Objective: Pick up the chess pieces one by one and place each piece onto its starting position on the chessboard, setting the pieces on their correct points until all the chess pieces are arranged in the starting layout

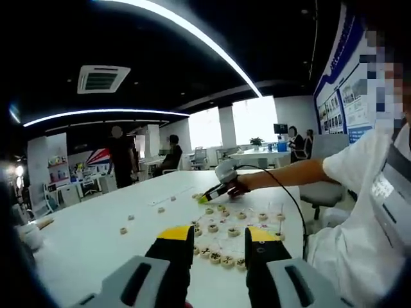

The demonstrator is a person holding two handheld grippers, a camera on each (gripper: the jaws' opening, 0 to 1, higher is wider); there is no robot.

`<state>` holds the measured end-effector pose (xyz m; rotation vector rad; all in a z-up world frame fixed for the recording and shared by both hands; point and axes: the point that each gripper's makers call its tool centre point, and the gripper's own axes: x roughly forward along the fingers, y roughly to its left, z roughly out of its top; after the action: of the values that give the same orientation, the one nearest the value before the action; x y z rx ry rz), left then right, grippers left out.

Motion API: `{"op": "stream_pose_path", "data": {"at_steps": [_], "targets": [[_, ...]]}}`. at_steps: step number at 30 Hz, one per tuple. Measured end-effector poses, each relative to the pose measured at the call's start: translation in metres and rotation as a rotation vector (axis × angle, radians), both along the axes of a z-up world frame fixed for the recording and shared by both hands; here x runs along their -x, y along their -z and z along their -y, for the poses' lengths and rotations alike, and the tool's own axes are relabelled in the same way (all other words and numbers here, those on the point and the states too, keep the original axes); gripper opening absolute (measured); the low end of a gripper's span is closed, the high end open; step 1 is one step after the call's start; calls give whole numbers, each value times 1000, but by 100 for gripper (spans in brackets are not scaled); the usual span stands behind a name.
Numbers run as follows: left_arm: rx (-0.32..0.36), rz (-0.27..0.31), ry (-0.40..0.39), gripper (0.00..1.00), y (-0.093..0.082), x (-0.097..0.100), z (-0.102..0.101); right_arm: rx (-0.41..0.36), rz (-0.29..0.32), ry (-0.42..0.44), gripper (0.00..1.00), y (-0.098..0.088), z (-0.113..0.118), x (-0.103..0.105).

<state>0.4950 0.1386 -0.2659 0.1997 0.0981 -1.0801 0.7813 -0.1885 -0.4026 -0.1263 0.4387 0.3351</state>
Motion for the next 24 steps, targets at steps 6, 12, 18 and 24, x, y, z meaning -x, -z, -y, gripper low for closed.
{"op": "stream_pose_path", "data": {"at_steps": [6, 12, 18, 24], "targets": [[-4, -5, -6, 33, 2, -2, 1, 12, -3, 30, 38, 0, 2, -7], [-4, -2, -4, 33, 1, 0, 1, 11, -5, 66, 33, 2, 5, -17], [-3, -5, -8, 33, 2, -2, 0, 30, -5, 59, 20, 3, 6, -18], [-5, -6, -7, 33, 1, -3, 0, -31, 0, 35, 20, -10, 2, 5]]}}
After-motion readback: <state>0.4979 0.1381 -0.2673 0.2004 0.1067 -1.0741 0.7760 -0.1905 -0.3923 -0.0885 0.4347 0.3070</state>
